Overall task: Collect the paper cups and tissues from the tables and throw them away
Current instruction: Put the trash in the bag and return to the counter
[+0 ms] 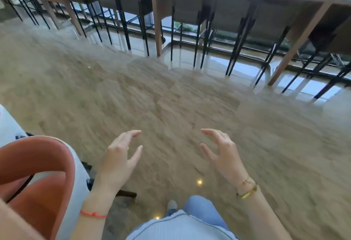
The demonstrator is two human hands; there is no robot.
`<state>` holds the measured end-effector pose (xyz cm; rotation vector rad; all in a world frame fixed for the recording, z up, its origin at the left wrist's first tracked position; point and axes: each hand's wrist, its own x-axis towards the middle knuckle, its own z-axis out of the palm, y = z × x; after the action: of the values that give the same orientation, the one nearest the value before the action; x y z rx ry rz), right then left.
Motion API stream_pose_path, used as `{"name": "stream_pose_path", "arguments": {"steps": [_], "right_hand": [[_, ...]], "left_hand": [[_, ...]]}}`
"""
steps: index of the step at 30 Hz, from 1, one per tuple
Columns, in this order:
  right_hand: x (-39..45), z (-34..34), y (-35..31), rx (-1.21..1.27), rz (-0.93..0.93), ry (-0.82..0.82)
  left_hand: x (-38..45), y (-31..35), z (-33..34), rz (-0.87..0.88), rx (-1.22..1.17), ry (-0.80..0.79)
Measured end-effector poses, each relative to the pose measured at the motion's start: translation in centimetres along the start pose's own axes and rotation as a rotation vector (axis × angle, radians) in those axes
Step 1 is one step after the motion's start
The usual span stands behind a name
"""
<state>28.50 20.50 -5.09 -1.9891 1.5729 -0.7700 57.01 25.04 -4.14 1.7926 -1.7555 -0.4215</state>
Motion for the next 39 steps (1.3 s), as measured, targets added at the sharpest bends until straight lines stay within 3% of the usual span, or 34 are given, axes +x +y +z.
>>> {"name": "stream_pose_path", "arguments": {"steps": [10,22,28,39], "right_hand": [[20.4,3.2,3.3,0.017,0.045,-0.019],[54.3,4.2,5.3,-0.003,-0.107,-0.057],[67.4,5.3,5.6,-0.004,-0.146,-0.116],[91.1,10.9,7.3,-0.014,-0.101,-0.087]], "left_hand": [[21.2,-4.2,2.7,0.02,-0.007,-0.029],[51.0,-7.7,4.9,-0.036,0.016,0.092],[62.6,-9.3,5.4,-0.073,0.005,0.114],[86.7,-17.2,7.0,-0.048,0.008,0.071]]}}
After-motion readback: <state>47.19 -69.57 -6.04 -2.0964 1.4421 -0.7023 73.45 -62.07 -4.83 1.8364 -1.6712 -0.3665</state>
